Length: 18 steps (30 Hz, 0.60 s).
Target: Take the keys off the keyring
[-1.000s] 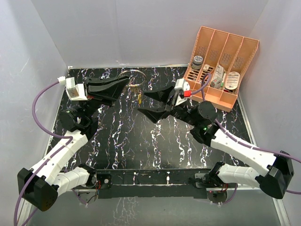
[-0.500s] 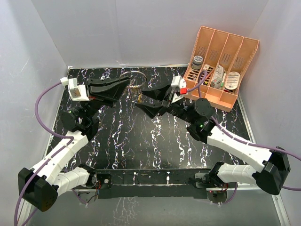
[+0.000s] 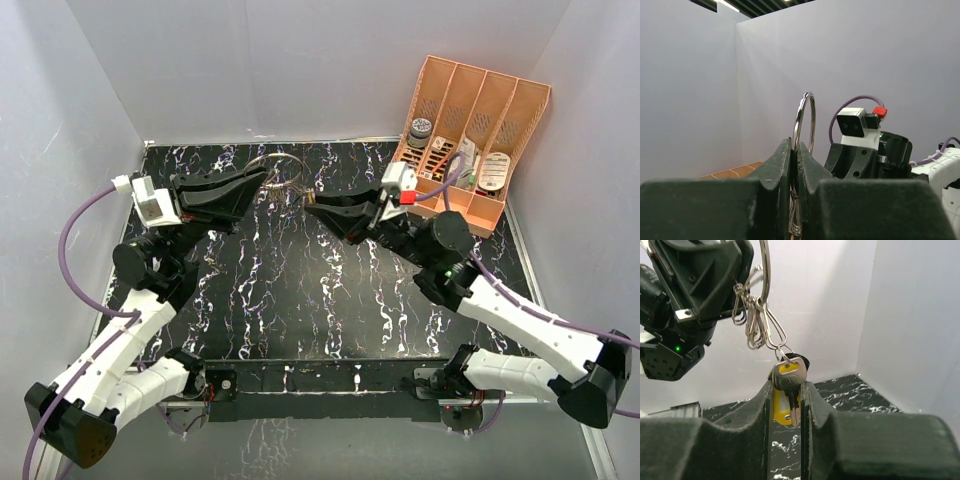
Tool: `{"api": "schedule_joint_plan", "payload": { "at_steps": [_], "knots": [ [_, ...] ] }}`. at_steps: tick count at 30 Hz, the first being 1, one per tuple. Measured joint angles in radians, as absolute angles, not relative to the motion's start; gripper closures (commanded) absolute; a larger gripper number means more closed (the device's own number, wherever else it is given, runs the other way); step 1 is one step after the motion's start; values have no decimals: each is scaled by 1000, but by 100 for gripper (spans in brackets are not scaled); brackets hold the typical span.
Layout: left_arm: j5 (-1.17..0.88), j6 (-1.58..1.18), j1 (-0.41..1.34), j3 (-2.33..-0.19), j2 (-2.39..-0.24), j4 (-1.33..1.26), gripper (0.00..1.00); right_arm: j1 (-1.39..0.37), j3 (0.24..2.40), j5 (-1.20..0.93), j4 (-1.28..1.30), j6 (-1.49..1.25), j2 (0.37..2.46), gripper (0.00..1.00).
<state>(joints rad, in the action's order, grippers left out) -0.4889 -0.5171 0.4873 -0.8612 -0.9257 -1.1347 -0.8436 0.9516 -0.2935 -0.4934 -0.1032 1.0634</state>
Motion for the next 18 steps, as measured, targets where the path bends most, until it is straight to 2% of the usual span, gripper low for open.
{"api": "schedule_joint_plan", "payload": {
  "at_steps": [10, 15, 18],
  "knots": [
    [-452, -419, 487, -878, -886, -974, 100, -844, 955, -241, -434, -46, 980, 100],
    [-405, -350, 487, -909, -879, -823, 82, -844, 986, -223, -359, -24, 980, 100],
    [-382, -313, 487, -930, -876, -744, 66, -844, 995, -202, -339, -7, 967, 100]
  ]
}}
